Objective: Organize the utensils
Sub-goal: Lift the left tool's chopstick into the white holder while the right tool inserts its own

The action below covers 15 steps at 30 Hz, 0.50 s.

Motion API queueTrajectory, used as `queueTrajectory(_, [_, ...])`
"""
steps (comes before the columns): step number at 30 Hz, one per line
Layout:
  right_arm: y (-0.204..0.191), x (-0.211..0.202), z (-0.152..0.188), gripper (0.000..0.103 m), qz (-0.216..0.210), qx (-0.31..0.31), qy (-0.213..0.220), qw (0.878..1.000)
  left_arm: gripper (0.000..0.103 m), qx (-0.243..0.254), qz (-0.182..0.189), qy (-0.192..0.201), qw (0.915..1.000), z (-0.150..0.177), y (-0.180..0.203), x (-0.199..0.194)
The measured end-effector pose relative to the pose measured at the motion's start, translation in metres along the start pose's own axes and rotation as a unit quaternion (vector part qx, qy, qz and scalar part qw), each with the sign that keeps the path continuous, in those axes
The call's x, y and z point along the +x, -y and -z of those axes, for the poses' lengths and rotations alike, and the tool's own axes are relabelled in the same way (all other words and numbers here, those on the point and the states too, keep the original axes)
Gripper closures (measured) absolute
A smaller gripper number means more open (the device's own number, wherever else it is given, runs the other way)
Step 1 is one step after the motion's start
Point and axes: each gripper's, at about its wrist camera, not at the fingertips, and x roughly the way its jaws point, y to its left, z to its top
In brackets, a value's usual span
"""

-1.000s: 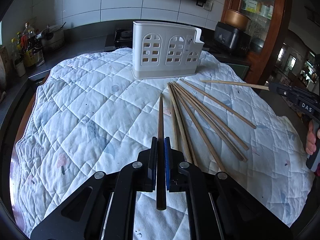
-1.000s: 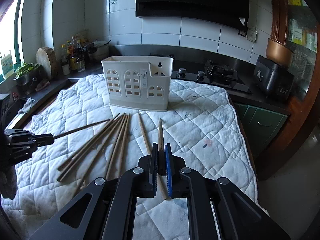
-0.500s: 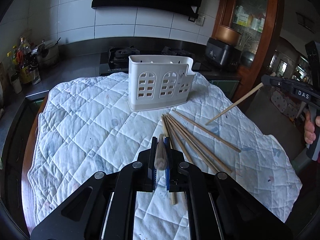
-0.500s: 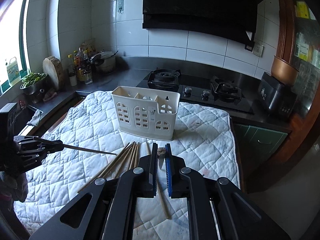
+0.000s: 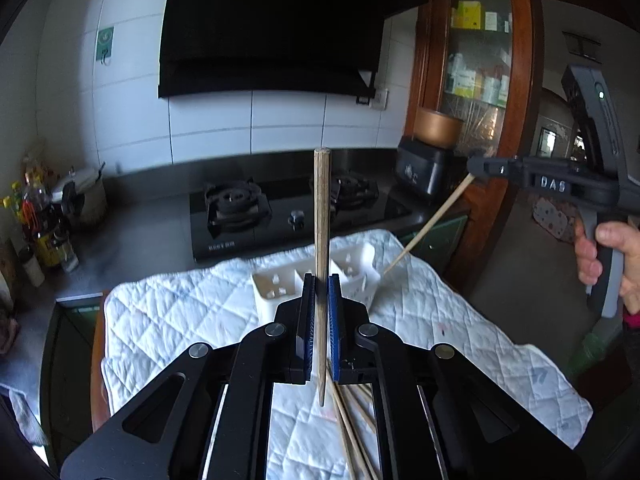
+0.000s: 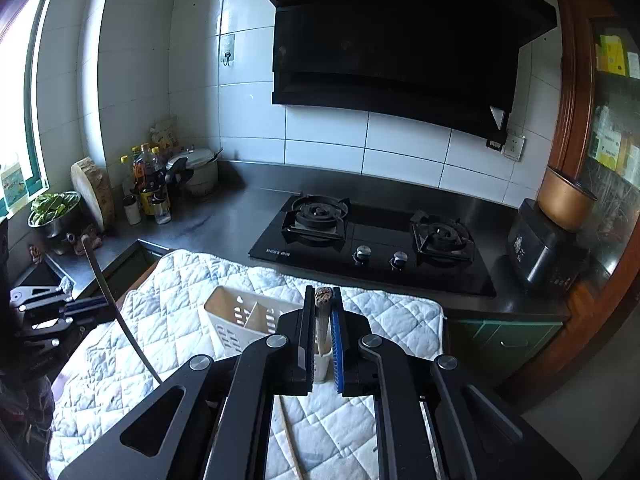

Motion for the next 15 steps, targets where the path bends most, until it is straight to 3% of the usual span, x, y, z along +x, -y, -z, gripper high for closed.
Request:
queueTrajectory(5, [0.002,0.030,-0.014,0.096,0.008,0.007,-0.010,1.000,0.098,0.007,-0.025,0.053,0.9983,-0.048,-0.004,0.011])
queueTrajectory(9, [0.000,0.054,-0.013,0.096,0.007,0.008,-0.027,1.000,0.098,0.001,-0.036,0.082,0.9960,-0.064,-0.010,0.032])
queueTrajectory(15, [-0.009,0.081,0.002,0.096,0.005,-0.001,-0.052,0.999,0.098,-0.034,-0.040,0.063,0.9966,-0.057,-0.029,0.076])
